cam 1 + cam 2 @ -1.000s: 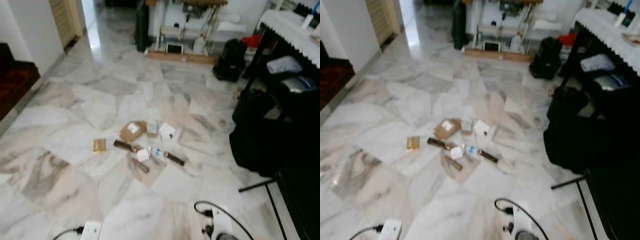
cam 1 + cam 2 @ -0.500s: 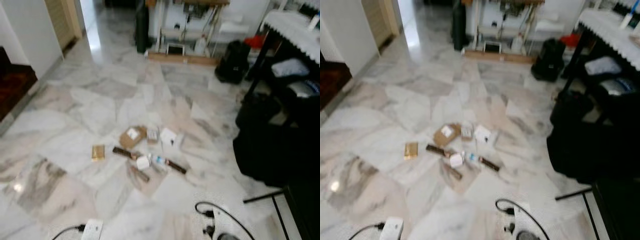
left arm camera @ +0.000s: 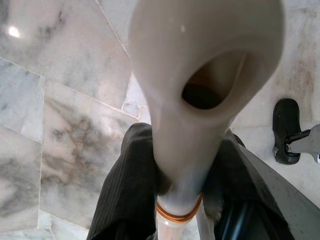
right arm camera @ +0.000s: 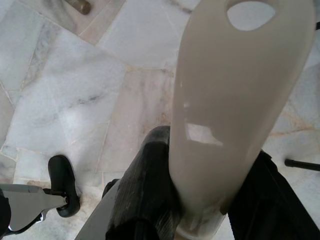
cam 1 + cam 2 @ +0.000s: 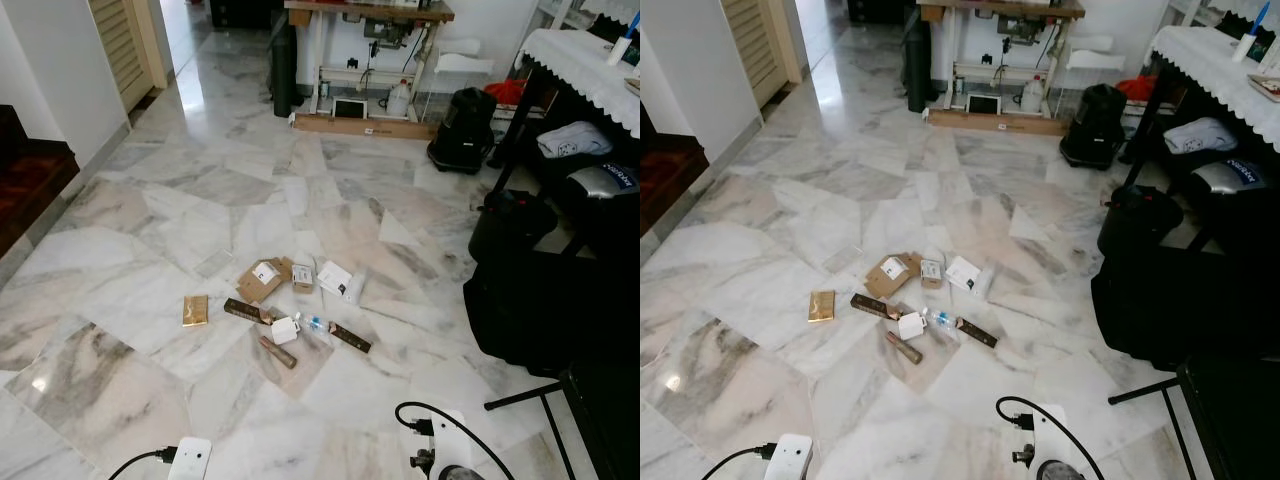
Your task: Sweep floor
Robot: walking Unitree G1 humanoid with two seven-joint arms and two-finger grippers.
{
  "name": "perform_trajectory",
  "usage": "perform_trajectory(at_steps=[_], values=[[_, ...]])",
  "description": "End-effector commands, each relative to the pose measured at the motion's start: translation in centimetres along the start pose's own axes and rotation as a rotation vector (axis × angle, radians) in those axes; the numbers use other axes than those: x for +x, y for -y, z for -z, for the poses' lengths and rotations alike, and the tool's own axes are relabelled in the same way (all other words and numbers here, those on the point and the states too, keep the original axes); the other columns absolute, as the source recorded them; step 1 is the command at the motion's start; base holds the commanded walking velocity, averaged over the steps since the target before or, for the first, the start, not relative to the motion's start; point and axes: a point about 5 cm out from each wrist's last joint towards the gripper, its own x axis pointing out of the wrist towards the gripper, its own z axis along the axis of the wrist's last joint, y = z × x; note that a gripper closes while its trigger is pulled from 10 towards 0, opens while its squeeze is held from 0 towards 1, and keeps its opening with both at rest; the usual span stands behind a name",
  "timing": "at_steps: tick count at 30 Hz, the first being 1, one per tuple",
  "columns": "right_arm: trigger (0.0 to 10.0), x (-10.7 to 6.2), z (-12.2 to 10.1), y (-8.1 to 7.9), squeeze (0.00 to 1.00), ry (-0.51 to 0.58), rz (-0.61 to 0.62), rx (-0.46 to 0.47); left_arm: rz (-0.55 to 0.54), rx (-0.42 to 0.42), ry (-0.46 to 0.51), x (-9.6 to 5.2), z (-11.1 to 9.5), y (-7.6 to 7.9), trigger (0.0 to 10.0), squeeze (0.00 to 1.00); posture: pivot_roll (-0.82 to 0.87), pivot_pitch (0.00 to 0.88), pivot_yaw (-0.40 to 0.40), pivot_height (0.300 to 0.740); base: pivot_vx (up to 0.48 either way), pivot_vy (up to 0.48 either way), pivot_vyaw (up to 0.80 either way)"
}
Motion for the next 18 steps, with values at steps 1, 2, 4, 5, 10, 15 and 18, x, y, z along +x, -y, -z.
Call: perform_trajectory(at_steps=[1, 2, 4, 5, 10, 15, 18], values=[[10.0, -0.28, -0.44, 1.49, 0.0, 0.116, -0.003, 0.092, -0.049, -0.204, 0.09, -0.06, -1.4, -2.29, 10.0, 0.0, -0.06, 0.061, -0.032, 0.74, 0.0, 0.0, 0.0], [10.0, -0.28, -0.43, 1.49, 0.0, 0.115, -0.003, 0.091, -0.049, -0.204, 0.087, -0.07, -1.31, -2.3, 10.0, 0.0, -0.06, 0.061, -0.032, 0.74, 0.0, 0.0, 0.0], [10.0, -0.28, -0.42, 1.49, 0.0, 0.114, -0.003, 0.092, -0.048, -0.204, 0.081, -0.09, -1.13, -2.3, 10.0, 0.0, -0.06, 0.061, -0.032, 0.74, 0.0, 0.0, 0.0], [10.0, -0.28, -0.42, 1.49, 0.0, 0.113, -0.003, 0.092, -0.049, -0.206, 0.081, -0.1, -1.08, -2.31, 10.0, 0.0, -0.06, 0.061, -0.032, 0.74, 0.0, 0.0, 0.0], [10.0, -0.28, -0.39, 1.51, 0.0, 0.114, -0.003, 0.101, -0.056, -0.227, 0.07, -0.13, -0.73, -2.32, 10.0, 0.0, -0.06, 0.064, -0.033, 0.74, 0.0, 0.0, 0.0], [10.0, -0.29, -0.36, 1.53, 0.0, 0.114, -0.001, 0.113, -0.058, -0.225, 0.064, -0.14, -0.66, -2.37, 10.0, 0.0, -0.06, 0.064, -0.033, 0.74, 0.0, 0.185, 0.0], [10.0, -0.29, -0.36, 1.55, 0.0, 0.113, 0.0, 0.114, -0.058, -0.225, 0.066, -0.13, -0.71, -2.4, 10.0, 0.0, -0.06, 0.064, -0.034, 0.74, 0.0, 0.322, 0.0]])
